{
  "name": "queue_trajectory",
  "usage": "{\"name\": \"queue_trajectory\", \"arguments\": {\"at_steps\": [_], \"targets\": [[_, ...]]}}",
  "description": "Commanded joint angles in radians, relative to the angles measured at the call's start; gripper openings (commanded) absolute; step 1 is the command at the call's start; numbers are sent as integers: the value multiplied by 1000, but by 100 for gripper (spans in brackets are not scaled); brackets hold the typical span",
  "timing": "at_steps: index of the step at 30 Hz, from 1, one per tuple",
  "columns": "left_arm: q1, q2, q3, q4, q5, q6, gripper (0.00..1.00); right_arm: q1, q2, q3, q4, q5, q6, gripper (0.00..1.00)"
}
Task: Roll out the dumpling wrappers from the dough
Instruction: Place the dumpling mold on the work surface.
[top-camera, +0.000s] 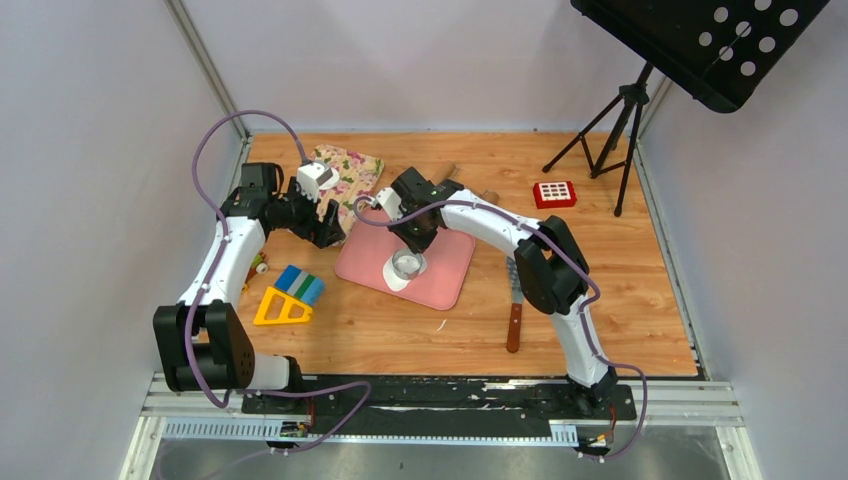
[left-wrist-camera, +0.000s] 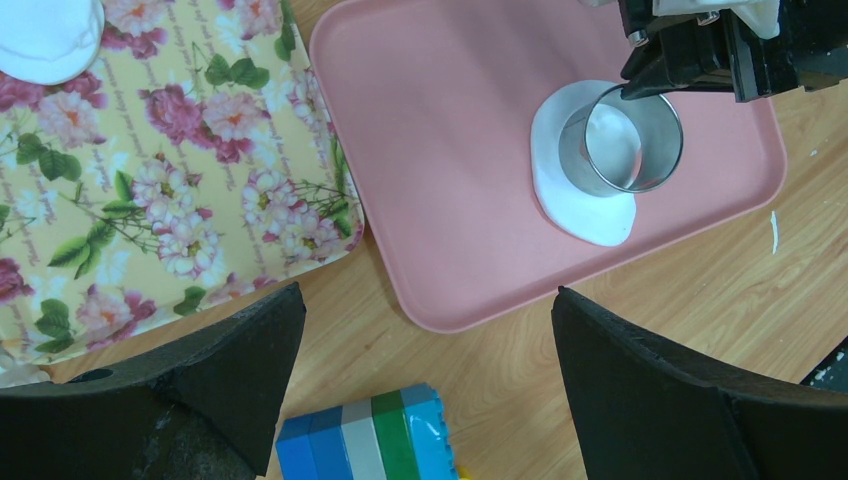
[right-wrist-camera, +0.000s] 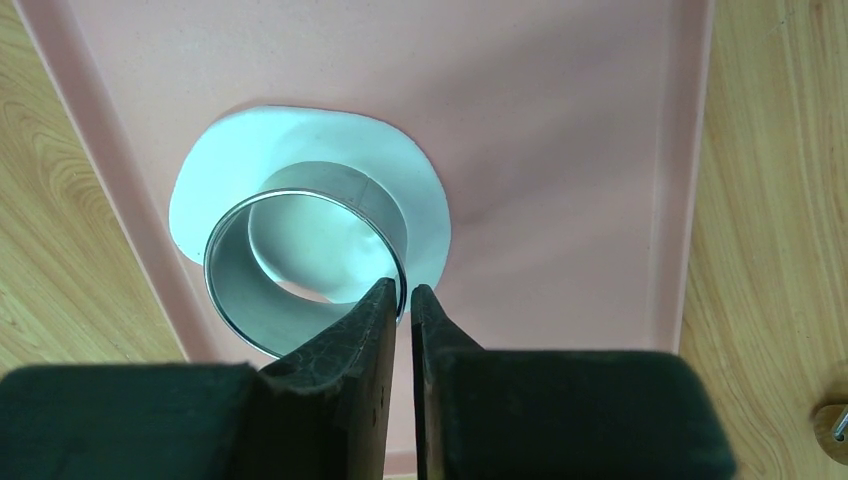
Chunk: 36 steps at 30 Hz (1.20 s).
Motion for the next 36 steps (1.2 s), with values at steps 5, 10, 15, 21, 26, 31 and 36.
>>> {"name": "queue_trajectory", "arguments": {"at_steps": [5,10,15,21,26,31,36], "targets": [[1,1,8,10,28,-10,100,6,5,44,11,11,-14,7],[1,2,9,8,29,-10,100,7,4,48,14,2,-16,4],[1,2,8,8,29,-10,100,7,3,49,19,1,-13,3],[1,2,10,9,29,-11,100,8,-3,48,35,16,-2,3],[1,2,10,8,28,-10,100,8,-1,46,36,10,-2,2],[1,3,9,8,28,-10,100,11,1,49,39,4,0,2],[0,3,9,7,28,-10,100,16,4,51,46,14,0,2]]}}
